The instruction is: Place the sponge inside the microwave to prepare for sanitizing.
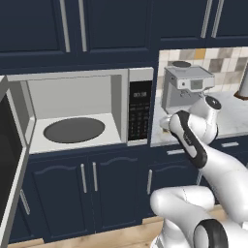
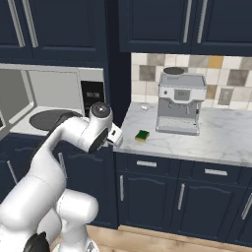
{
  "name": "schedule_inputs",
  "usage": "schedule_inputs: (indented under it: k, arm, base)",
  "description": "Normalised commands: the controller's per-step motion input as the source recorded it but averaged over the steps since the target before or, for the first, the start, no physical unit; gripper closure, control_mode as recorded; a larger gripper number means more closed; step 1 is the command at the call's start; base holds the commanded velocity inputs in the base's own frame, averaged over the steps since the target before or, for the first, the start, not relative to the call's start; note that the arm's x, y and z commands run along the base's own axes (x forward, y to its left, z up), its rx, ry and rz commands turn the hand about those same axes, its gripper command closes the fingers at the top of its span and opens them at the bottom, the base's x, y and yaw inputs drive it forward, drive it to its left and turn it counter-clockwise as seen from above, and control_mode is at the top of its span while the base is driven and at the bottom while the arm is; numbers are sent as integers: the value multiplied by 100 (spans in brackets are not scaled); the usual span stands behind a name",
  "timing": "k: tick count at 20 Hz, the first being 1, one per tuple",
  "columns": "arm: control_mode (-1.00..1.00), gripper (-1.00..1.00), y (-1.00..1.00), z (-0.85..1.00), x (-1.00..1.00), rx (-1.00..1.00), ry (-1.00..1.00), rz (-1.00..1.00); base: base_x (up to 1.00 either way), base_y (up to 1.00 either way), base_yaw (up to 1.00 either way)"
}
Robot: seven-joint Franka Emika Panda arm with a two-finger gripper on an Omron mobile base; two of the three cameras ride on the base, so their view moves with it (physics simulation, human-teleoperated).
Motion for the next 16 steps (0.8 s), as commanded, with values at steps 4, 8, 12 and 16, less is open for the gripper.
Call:
schedule_inputs:
  k: [4,8,12,16]
  arm:
    - [-100,-100,-59,0,29,-6,0,11]
    - [-100,-100,-53,0,29,0,0,22]
    - [-100,-100,-52,0,35,-2,0,27]
    - [-100,-100,-41,0,46,-5,0,21]
  base:
    - [0,0,0]
    - [0,0,0]
    - [0,0,0]
    - [0,0,0]
